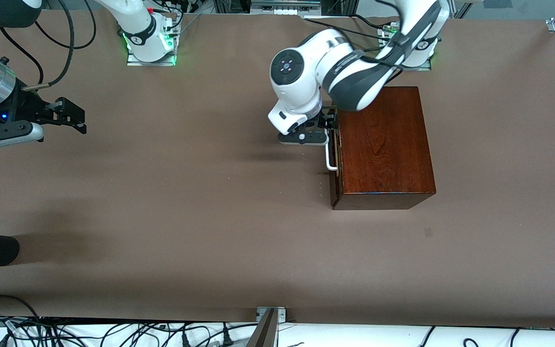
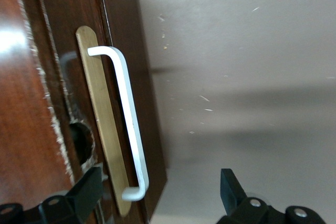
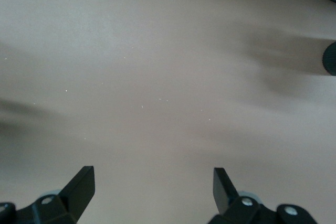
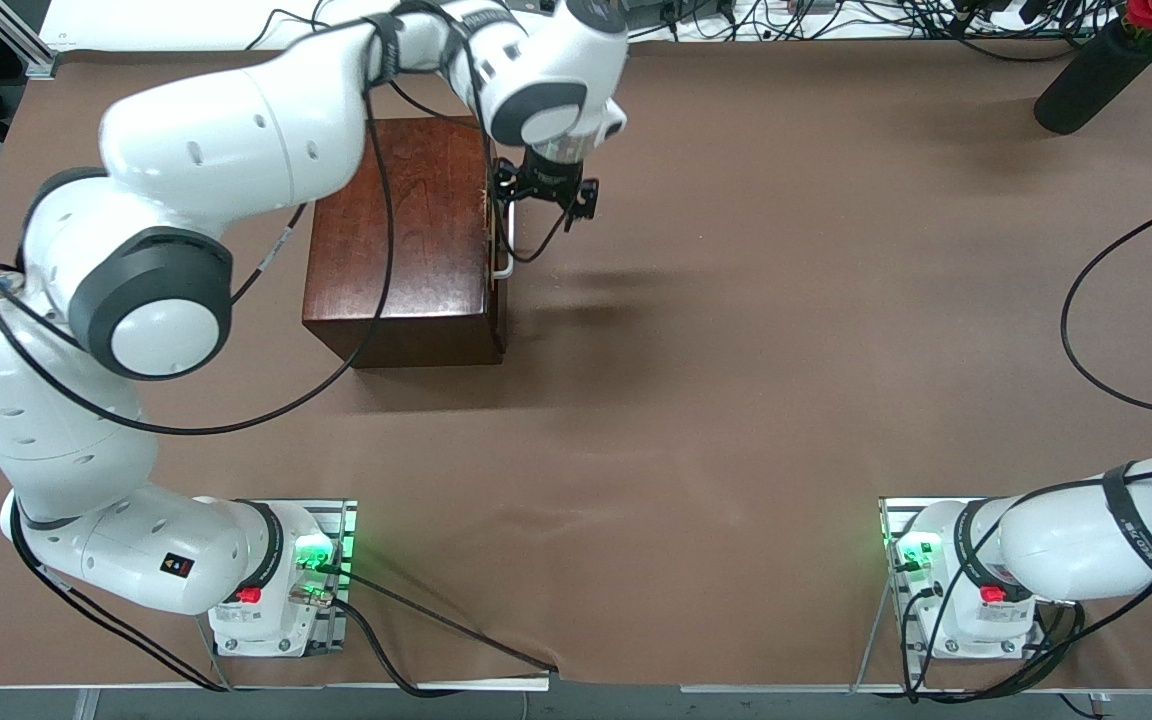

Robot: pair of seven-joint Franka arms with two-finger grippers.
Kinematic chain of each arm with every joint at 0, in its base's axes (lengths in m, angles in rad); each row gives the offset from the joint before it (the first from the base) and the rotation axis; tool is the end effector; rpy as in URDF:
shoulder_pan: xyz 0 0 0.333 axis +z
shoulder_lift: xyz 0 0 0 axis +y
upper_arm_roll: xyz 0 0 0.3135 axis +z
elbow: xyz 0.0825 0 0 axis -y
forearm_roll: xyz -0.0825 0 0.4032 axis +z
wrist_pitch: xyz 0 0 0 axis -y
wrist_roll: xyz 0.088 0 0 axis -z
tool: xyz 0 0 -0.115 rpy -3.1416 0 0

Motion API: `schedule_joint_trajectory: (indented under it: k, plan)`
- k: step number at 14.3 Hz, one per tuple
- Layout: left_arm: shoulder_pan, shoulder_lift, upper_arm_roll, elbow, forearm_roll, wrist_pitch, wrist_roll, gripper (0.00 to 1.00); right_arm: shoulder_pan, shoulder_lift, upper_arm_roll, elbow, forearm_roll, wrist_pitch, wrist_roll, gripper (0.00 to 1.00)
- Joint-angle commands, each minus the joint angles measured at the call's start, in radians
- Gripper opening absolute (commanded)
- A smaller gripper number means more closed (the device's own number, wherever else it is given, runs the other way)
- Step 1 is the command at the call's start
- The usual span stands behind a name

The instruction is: Open drawer, take yellow block, close drawer

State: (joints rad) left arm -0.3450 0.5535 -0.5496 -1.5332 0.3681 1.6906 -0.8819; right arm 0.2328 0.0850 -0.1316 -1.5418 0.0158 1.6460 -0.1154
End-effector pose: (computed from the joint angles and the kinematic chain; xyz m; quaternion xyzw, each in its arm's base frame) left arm 0.4808 -0.4648 0.3304 -0.9866 0.0451 0.0699 0.1403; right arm 0.6024 0.0660 0.5853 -0.9941 -0.1079 -0.0100 0.0022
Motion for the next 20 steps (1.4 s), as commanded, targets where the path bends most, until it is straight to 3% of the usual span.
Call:
schedule_joint_trajectory:
  k: [1, 6, 20]
  plan:
    - [-0.012, 0.008, -0.001, -0.036, 0.049, -0.006, -0.049, 1.00, 0.000, -0.007, 0.001, 0.014, -0.014, -0.017, -0.004, 1.00]
    - [-0.009, 0.028, 0.002, -0.117, 0.109, 0.090, -0.107, 1.00, -0.001, -0.005, 0.001, 0.022, -0.008, -0.015, 0.003, 1.00]
    - [-0.035, 0.086, 0.000, -0.099, 0.104, 0.323, -0.232, 1.00, -0.001, -0.005, 0.003, 0.034, -0.011, -0.017, 0.003, 1.00]
